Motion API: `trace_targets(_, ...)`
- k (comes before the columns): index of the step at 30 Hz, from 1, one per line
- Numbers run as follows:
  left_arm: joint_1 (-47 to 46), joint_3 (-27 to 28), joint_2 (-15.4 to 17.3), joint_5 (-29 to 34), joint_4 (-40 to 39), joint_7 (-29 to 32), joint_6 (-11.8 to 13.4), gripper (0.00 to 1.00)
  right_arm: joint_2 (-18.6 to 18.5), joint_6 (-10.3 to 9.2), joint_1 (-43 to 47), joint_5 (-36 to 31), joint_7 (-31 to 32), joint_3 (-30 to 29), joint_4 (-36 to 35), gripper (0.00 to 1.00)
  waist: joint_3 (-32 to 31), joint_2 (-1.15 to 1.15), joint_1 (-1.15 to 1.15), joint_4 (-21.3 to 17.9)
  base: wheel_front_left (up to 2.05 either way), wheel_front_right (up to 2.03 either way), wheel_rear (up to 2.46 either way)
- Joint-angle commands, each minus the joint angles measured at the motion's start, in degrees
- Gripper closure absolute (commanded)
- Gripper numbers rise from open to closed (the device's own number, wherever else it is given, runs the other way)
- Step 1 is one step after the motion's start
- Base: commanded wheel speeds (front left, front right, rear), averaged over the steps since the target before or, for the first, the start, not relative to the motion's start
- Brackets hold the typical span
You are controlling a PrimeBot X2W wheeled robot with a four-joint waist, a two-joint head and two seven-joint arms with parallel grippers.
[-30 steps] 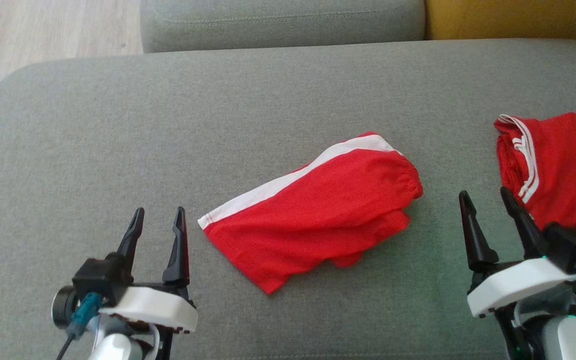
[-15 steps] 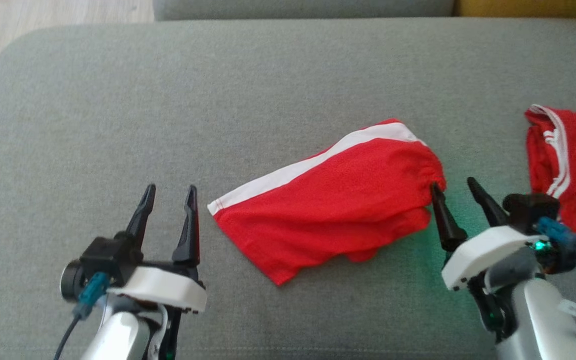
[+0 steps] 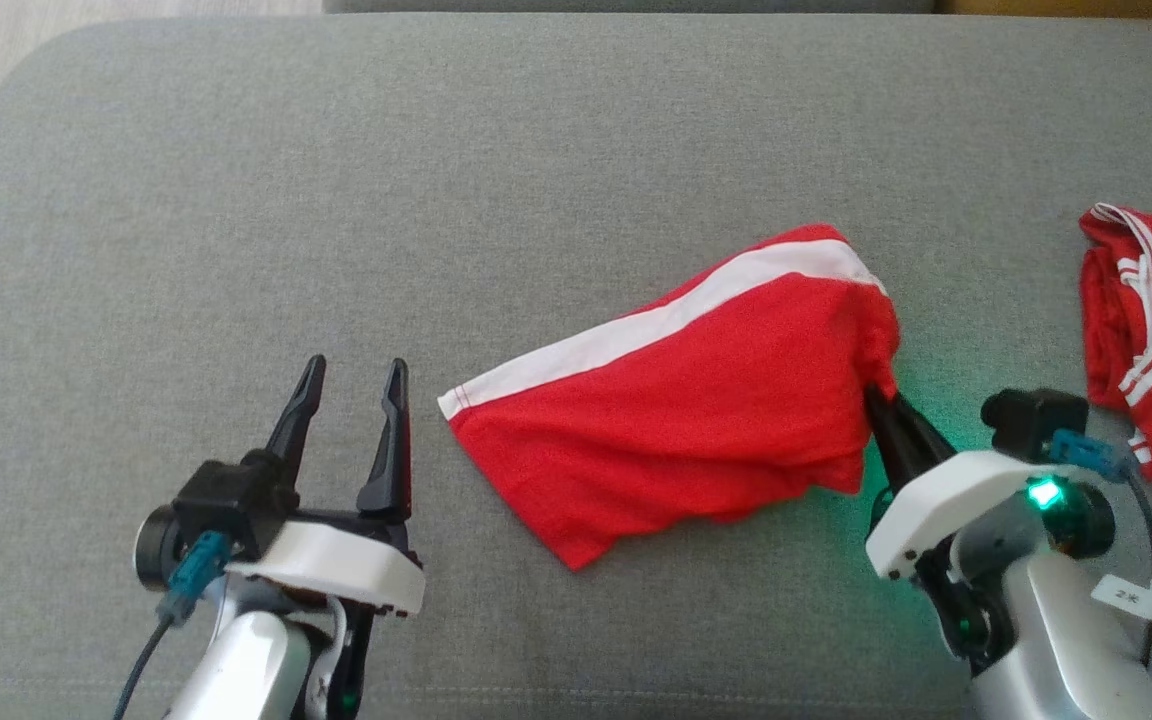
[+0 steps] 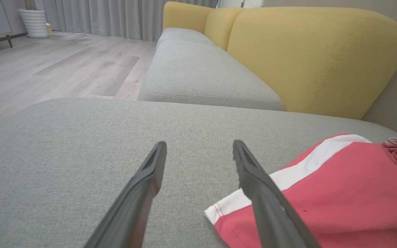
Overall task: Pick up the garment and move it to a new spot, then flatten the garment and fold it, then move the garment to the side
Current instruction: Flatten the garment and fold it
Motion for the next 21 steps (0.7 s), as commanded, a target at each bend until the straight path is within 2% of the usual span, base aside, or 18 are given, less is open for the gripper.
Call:
trace_targets(1, -2.7, 2.0, 0.5, 0.6, -1.5, -0.7, -0.3, 0.00, -0.2, -0.05, -2.4, 0.0, -1.3, 1.5, -1.9, 1.00, 0.0, 0.00, 0.00, -0.1, 0.00, 0.00, 0.00)
trace_targets(5, -2.7, 2.3, 0.4, 0.7, -1.4, -0.7, -0.4, 0.00, -0.3, -0.05, -2.3, -2.8, -3.8, 0.2, -4.0, 1.00, -0.2, 0.00, 0.00, -0.2, 0.00, 0.00, 0.00)
trace_targets(10, -2.2, 2.8, 0.1, 0.8, -1.8, -0.7, -0.4, 0.00, -0.7, -0.05, 0.2, -8.0, -5.7, -2.1, -10.7, 1.00, -0.4, 0.00, 0.00, -0.6, 0.00, 0.00, 0.00)
trace_targets(15, -1.8, 3.1, -0.3, 1.0, -2.0, -0.7, -0.6, 0.00, -0.9, -0.05, 6.0, -10.7, -2.3, -2.1, -15.1, 1.00, -0.5, 0.00, 0.00, -1.2, 0.00, 0.00, 0.00)
trace_targets(21, -1.9, 3.2, -0.5, 1.1, -1.8, -0.7, -1.1, 0.00, -0.8, -0.05, 12.1, -11.5, 1.2, -0.4, -13.9, 1.00, -0.5, 0.00, 0.00, -1.6, 0.00, 0.00, 0.00)
